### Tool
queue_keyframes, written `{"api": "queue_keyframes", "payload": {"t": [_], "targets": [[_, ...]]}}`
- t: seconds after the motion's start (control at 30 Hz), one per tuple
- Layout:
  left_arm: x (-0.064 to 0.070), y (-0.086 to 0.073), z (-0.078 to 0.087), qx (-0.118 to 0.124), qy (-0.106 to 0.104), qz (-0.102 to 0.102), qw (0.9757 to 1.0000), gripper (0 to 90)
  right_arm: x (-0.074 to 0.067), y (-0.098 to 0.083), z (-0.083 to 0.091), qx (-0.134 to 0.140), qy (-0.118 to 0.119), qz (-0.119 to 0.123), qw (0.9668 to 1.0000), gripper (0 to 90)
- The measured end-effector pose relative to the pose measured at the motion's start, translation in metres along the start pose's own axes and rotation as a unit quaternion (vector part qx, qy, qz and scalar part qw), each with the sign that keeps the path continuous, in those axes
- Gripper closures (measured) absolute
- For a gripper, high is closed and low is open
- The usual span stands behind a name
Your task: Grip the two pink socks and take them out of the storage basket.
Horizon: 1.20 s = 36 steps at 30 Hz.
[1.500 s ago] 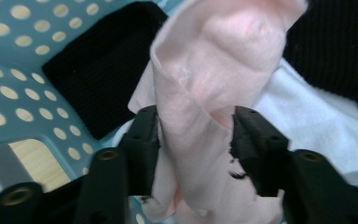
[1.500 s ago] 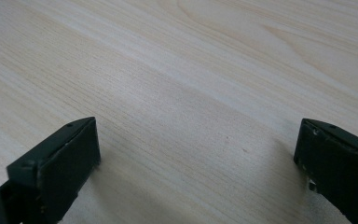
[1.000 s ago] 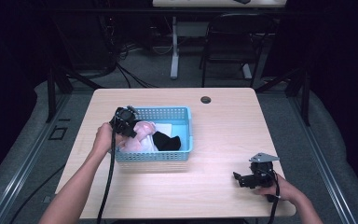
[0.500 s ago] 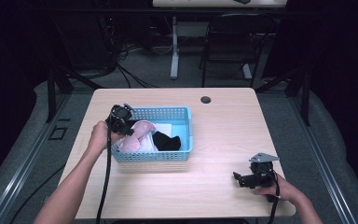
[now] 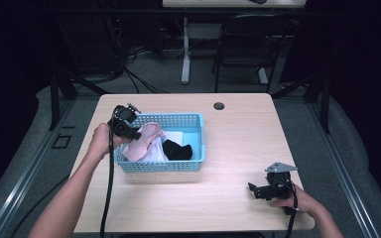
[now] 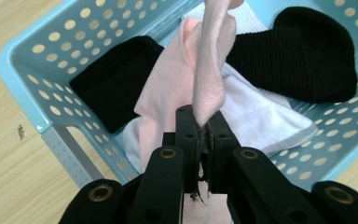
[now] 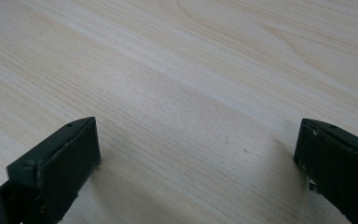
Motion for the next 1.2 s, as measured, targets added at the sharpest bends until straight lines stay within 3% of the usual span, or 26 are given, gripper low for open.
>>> {"api": "queue_keyframes", "payload": {"t": [0.3, 0.73, 1.2], "targets": [[0.003, 0.006, 0.016, 0.004, -0.012, -0.006, 0.9999, 86.1, 0.000, 0.000, 0.000, 0.000, 0.000, 0.000, 1.0000, 0.0], [0.002, 0.015, 0.051, 0.009, -0.003, -0.015, 0.9998, 85.9, 0.000, 0.000, 0.000, 0.002, 0.000, -0.002, 1.0000, 0.0], [-0.017, 0.013, 0.100, 0.023, 0.020, -0.001, 0.9995, 85.8, 0.000, 0.000, 0.000, 0.000, -0.001, 0.000, 1.0000, 0.0]]}}
Point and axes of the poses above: each handheld gripper's, and its own axes: z roughly backward along the jaws, y roughly out of its top, x roughly to its right, the point moved 5 cm from there along -z, roughly forward along the jaws, and after that the axes turned 10 degrees about z, right-handed, at the moved point
